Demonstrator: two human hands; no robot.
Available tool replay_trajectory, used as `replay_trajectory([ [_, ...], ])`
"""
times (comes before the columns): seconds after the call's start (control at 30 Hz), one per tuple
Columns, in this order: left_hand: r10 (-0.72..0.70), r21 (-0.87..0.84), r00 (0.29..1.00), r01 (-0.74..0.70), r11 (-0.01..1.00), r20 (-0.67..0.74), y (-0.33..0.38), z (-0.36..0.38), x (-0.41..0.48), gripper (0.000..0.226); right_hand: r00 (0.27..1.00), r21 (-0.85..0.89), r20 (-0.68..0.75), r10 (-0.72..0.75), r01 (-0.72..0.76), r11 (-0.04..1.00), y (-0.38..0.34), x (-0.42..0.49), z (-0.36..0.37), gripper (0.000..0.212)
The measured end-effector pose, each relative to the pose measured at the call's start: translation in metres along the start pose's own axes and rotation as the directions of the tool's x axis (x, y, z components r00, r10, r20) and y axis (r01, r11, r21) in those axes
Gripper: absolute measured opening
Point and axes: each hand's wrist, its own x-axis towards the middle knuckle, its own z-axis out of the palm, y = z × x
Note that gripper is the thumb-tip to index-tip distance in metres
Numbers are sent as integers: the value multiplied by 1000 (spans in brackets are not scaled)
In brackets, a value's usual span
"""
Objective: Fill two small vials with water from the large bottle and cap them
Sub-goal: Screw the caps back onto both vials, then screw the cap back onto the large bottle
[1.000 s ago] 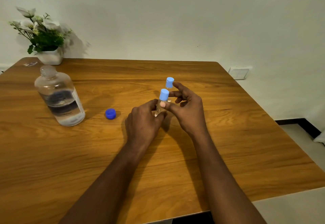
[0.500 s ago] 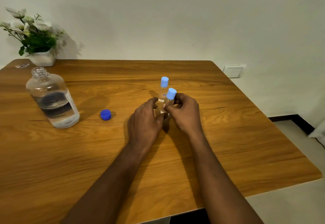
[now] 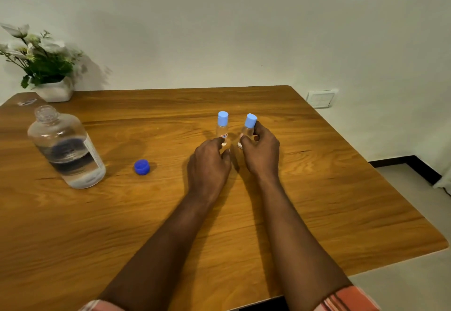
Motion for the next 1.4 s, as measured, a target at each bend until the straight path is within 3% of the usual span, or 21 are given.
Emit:
replay_trajectory([
  [0.3,-27,-2,999,27,1000,-21,-1,0,0,34,1000,31,19,-14,13,999,5,1,2,37],
  [0.47,8,19,1000,-8,1000,-29,1,-6,-5,31,999,45,5,50,-50,998,3,-2,-3,67],
  [0.53,27,25,999,-26,999,-41,2,-9,-9,29,996,79,-53,66,-61,995,0,-8,-7,60],
  [0.7,98,-46,987,-105,993,-129,8,-22,-34,23,985,167,-134,111,-87,982,-2,-30,-20,17],
  [0.8,82,-123,980,-105,987,-181,3,-37,-52,19,998,221,-31,52,-44,974,-10,-47,-15,6],
  [0.9,89,-116,970,-118,986,-226,-9,-55,-64,16,991,260,130,-19,-15,966,-24,-61,1,13],
  [1.1,6,-90,940,-39,995,-340,-54,-110,-73,16,898,264,431,-89,-31,964,-55,-80,46,33],
  [1.4,-285,-173,846,230,958,-451,-130,-178,-72,20,849,80,522,-83,48,996,-92,-96,90,59],
])
